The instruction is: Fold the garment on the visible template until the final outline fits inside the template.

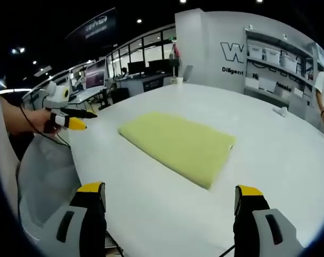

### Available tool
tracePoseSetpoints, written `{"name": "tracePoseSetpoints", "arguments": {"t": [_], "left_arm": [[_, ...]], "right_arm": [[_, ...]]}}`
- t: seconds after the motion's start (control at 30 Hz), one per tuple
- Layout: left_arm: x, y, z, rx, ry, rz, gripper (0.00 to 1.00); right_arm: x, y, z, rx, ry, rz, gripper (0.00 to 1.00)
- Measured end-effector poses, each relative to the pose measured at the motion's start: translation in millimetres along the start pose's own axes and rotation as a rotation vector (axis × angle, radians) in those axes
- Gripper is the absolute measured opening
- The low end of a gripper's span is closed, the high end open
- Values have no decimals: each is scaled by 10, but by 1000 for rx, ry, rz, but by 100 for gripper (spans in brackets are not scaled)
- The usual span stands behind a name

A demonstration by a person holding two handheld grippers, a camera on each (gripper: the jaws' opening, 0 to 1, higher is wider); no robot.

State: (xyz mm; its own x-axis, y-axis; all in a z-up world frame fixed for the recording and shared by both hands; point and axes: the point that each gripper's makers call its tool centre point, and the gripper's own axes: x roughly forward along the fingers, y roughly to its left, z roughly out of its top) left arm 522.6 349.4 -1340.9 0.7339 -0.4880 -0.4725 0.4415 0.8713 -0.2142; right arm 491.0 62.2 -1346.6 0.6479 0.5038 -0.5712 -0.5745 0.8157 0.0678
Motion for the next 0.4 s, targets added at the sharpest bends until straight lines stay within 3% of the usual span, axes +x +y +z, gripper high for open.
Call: {"name": "tracePoseSetpoints", "arguments": {"t": [0.4], "left_arm": [[13, -28, 18, 1, 7, -10, 96]], "right_arm": [[4, -27, -38, 36, 5, -13, 99]]}}
